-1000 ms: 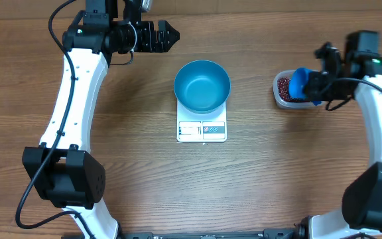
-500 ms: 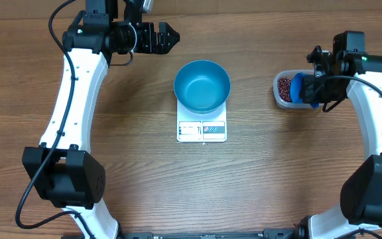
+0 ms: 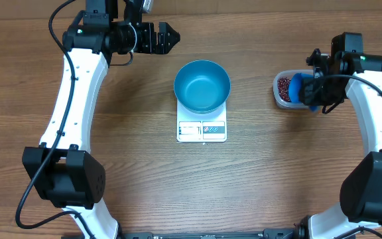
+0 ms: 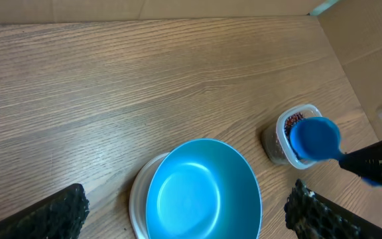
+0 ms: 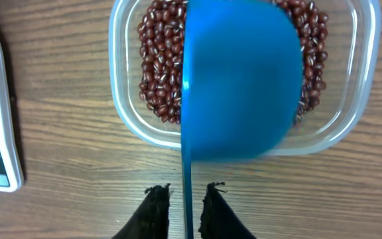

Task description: Scoop item into bowl and weigh 150g on scale

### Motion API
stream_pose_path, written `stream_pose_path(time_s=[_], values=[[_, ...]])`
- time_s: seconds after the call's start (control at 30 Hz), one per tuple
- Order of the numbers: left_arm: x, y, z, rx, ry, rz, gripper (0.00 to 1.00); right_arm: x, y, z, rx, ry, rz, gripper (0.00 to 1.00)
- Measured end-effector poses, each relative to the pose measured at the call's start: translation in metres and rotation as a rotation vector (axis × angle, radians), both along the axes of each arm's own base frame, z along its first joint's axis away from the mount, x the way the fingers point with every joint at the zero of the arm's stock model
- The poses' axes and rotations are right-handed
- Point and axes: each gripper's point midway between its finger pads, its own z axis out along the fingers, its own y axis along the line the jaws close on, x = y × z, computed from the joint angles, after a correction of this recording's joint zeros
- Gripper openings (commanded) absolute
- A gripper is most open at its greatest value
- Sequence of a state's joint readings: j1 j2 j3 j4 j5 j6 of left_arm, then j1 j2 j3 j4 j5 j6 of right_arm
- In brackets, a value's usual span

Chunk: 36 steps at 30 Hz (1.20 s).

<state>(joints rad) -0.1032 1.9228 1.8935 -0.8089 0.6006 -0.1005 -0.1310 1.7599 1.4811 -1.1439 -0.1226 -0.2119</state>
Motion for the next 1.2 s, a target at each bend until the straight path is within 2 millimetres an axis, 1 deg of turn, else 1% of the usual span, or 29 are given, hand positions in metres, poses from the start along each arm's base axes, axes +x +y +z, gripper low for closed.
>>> stream_pose_path(time_s=[0.2, 0.23, 0.27, 0.37, 0.47, 0.53, 0.6, 0.7, 0.9, 0.97, 1.0, 1.07, 1.1, 1.2], values=[[0.000, 0.000, 0.000, 0.000, 0.000, 0.000, 0.99, 0.000, -0.001, 0.000, -0.004, 0.003, -0.020, 0.13], [0.000, 0.000, 0.000, 0.000, 0.000, 0.000, 0.99, 0.000, -0.002, 0.000, -0.005, 0.002, -0.022, 0.16], [0.000, 0.000, 0.000, 0.000, 0.000, 0.001, 0.99, 0.000, -0.002, 0.000, -0.005, 0.001, -0.025, 0.25], [0.000, 0.000, 0.000, 0.000, 0.000, 0.001, 0.99, 0.001, -0.002, 0.000, -0.007, 0.001, -0.033, 0.31], [0.000, 0.000, 0.000, 0.001, 0.000, 0.001, 0.99, 0.001, -0.004, 0.000, -0.011, 0.003, -0.064, 0.34], [0.000, 0.000, 0.000, 0.001, 0.000, 0.001, 0.99, 0.001, -0.005, 0.000, -0.002, 0.010, -0.111, 0.38], [0.000, 0.001, 0.000, 0.003, -0.001, 0.002, 0.99, -0.003, -0.004, 0.002, 0.016, 0.030, -0.165, 0.46], [0.001, 0.001, -0.001, 0.008, -0.003, 0.003, 0.99, -0.009, -0.007, 0.008, 0.041, 0.056, -0.234, 0.51], [0.001, 0.002, -0.001, 0.013, -0.003, 0.008, 1.00, -0.029, -0.027, 0.031, 0.111, 0.056, -0.385, 0.54], [0.001, 0.002, -0.001, 0.013, -0.003, 0.008, 1.00, -0.030, -0.035, 0.038, 0.149, 0.037, -0.432, 0.54], [0.001, 0.002, -0.001, 0.013, -0.003, 0.008, 1.00, -0.028, -0.039, 0.039, 0.185, 0.018, -0.457, 0.56], [0.001, 0.002, -0.001, 0.013, -0.003, 0.008, 1.00, -0.028, -0.040, 0.034, 0.247, 0.007, -0.481, 0.61], [0.001, 0.002, -0.001, 0.014, -0.003, 0.008, 1.00, -0.029, -0.038, 0.027, 0.291, 0.015, -0.492, 0.65], [0.001, 0.003, -0.001, 0.016, -0.003, 0.010, 0.99, -0.035, -0.025, 0.005, 0.397, 0.045, -0.503, 0.68]])
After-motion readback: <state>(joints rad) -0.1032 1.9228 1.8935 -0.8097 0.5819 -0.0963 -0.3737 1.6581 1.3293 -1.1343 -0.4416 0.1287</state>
